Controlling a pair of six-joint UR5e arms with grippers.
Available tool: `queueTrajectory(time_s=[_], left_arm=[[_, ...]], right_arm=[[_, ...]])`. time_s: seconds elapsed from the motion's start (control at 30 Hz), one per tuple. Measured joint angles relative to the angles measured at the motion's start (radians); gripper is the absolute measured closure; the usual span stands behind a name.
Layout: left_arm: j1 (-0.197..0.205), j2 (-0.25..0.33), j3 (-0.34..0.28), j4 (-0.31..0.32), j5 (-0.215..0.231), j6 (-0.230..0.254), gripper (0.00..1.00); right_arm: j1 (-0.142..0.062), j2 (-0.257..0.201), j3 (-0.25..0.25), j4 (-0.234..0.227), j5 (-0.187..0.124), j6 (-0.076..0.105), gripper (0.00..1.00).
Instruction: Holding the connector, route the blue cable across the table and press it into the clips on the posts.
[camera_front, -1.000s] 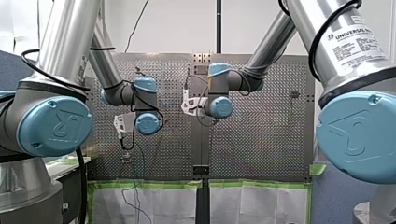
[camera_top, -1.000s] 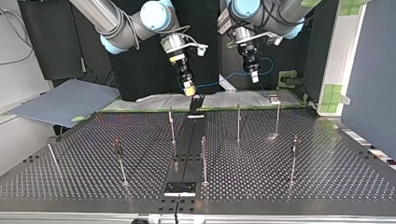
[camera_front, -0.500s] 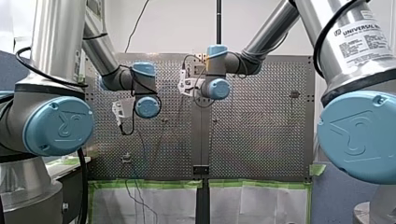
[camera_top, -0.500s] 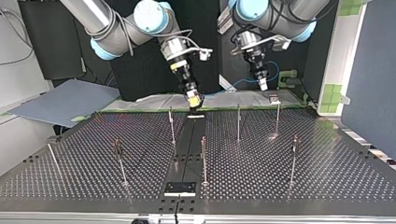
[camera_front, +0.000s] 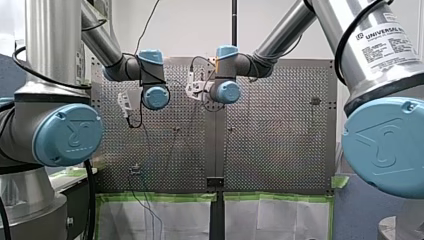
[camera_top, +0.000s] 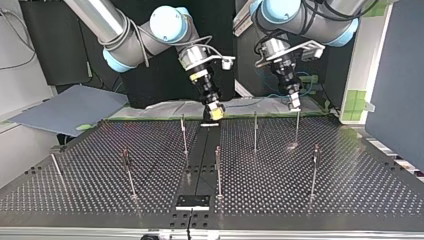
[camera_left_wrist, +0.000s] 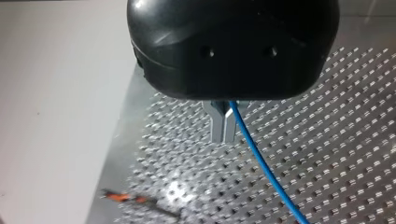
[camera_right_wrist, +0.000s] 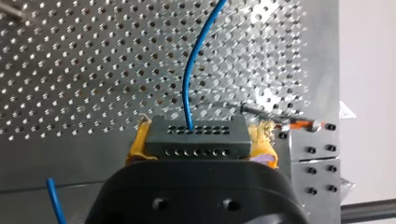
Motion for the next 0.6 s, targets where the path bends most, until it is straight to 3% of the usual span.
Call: queueTrajectory(time_s=[0.3,0.6], left_arm=[[0.046,0.07,0.027,-0.018,0.003,0.008,1.0],[0.128,0.153,0.038,-0.029,0.076,-0.003,1.0]], right_arm=[[0.009,0.005,-0.078,0.048,-0.001,0.0,1.0],[0.022,0.031,-0.158,0.097,-0.007,0.0,1.0]])
